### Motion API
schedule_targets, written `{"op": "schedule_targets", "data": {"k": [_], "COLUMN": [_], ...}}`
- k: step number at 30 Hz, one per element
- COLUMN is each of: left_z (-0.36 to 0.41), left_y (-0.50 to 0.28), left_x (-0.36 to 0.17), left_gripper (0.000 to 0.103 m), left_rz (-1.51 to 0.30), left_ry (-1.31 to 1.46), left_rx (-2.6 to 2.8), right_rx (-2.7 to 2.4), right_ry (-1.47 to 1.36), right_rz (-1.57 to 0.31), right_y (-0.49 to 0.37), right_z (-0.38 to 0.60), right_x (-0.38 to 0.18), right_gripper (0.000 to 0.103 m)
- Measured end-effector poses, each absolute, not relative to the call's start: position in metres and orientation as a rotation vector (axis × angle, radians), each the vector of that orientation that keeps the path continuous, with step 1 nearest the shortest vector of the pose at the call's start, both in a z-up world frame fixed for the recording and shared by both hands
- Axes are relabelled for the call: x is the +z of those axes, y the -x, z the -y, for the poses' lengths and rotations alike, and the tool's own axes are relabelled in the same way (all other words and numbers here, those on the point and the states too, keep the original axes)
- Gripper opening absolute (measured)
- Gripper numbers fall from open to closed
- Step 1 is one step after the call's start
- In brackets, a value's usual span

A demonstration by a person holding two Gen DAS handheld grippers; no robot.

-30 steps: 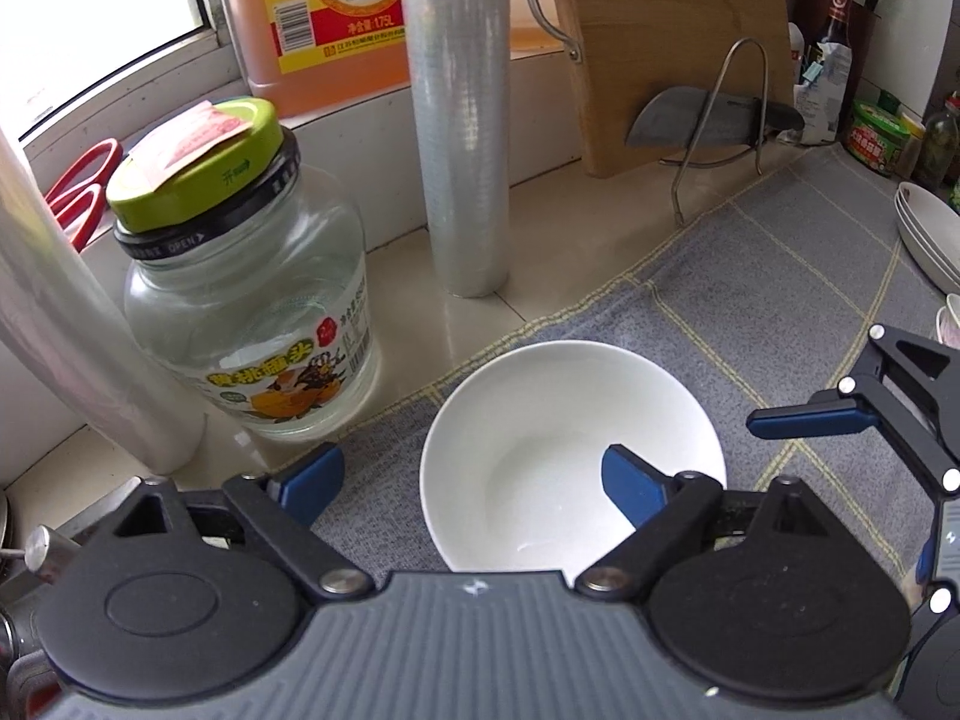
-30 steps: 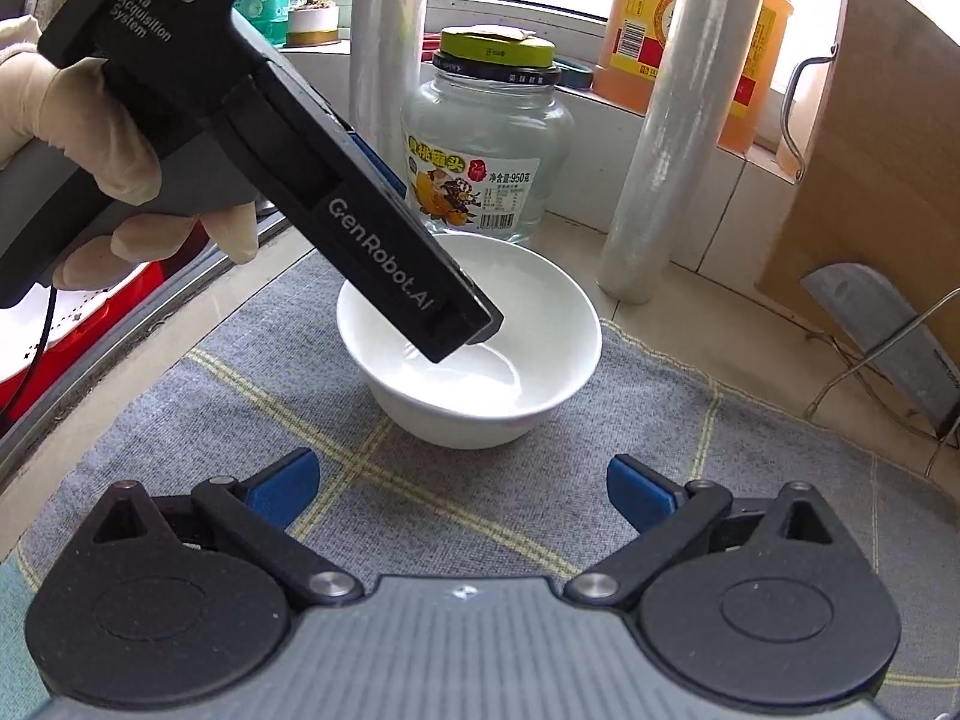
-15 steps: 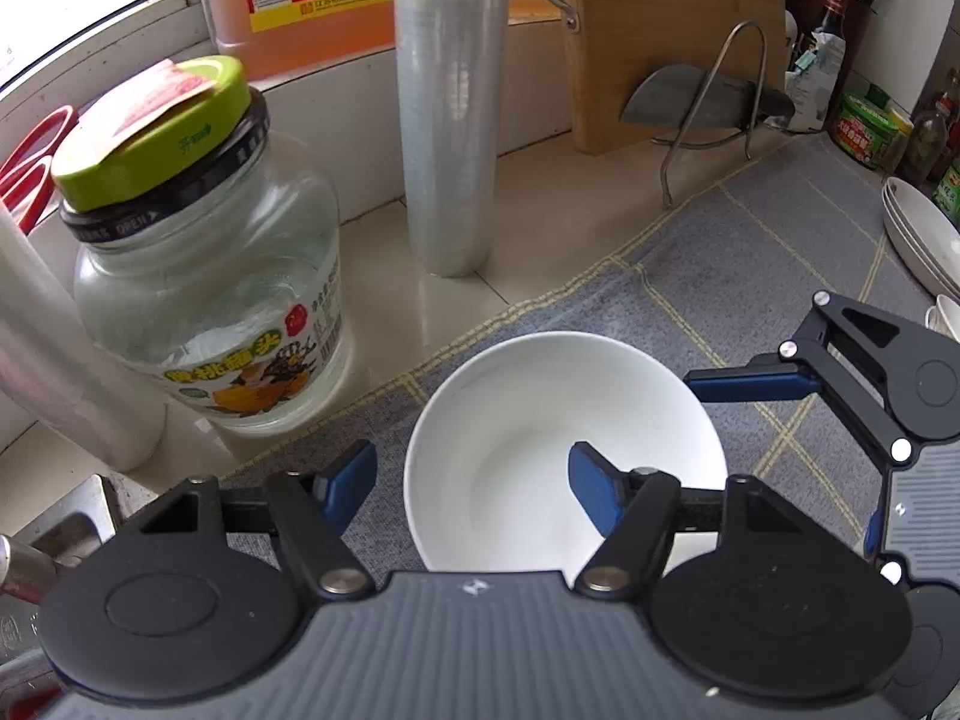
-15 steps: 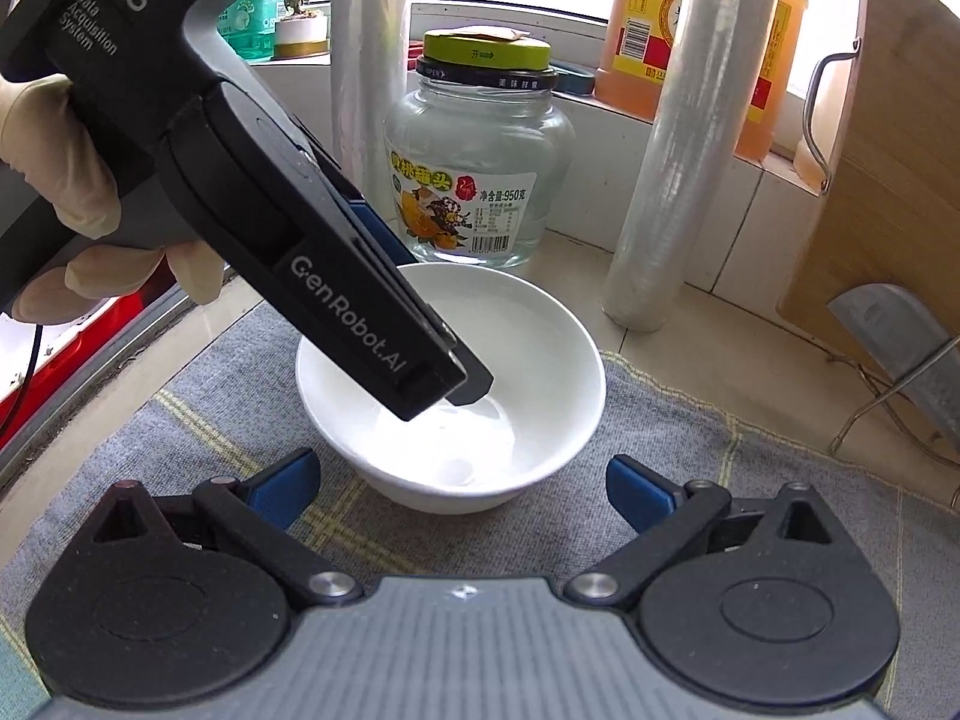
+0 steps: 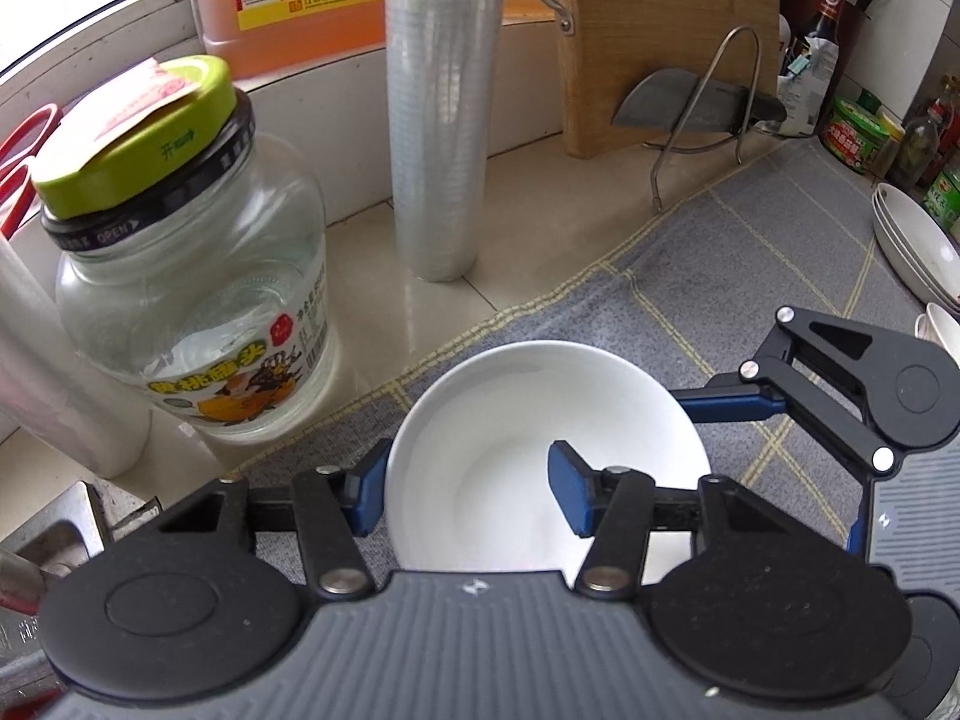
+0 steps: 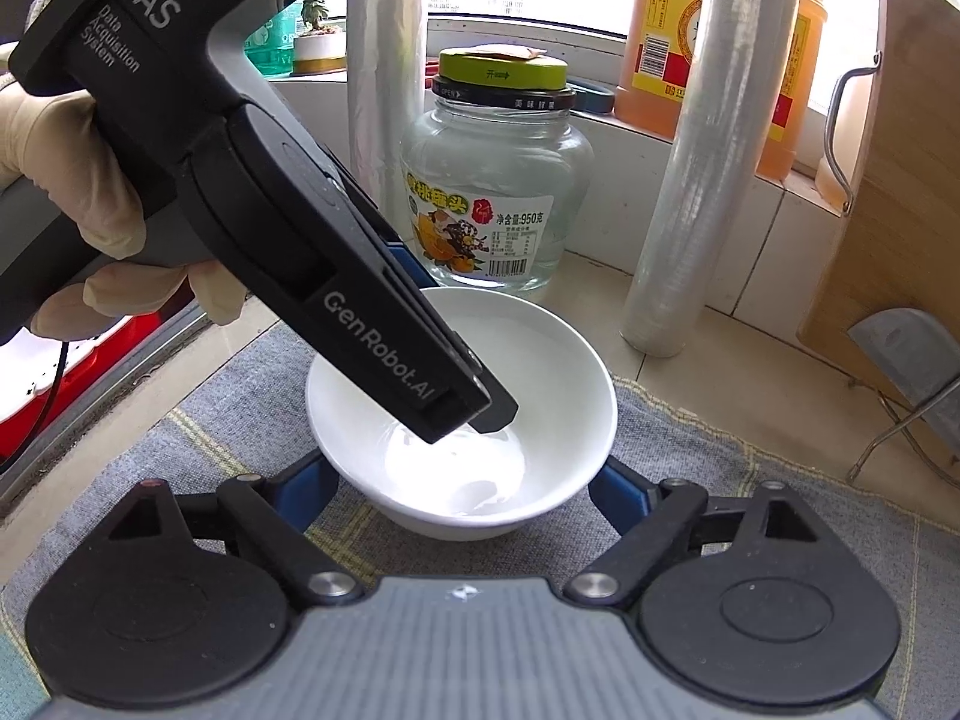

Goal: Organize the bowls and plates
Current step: 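Grasp the white bowl beside the glass jar with both tools, then carry the white bowl with both tools and lower it into the nested bowls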

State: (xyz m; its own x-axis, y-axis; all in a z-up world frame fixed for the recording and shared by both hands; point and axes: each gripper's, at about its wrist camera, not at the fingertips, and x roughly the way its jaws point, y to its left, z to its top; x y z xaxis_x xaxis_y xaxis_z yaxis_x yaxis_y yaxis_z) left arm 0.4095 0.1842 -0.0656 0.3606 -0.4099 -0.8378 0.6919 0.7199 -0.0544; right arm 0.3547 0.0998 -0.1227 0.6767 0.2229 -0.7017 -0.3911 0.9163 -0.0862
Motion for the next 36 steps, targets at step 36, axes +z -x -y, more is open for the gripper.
{"op": "schedule_targets", "data": {"k": [36], "left_z": [-0.13], "left_y": [-0.345], "left_x": [-0.004], "left_gripper": [0.051], "left_rz": [-0.832], "left_ry": [-0.398], "left_rx": [-0.836], "right_rx": [0.216], "right_ry": [0.21], "right_rz": [-0.704], "right_y": [-0.285], "right_z": [-0.062], "right_x": [-0.065], "right_gripper": [0.092]}}
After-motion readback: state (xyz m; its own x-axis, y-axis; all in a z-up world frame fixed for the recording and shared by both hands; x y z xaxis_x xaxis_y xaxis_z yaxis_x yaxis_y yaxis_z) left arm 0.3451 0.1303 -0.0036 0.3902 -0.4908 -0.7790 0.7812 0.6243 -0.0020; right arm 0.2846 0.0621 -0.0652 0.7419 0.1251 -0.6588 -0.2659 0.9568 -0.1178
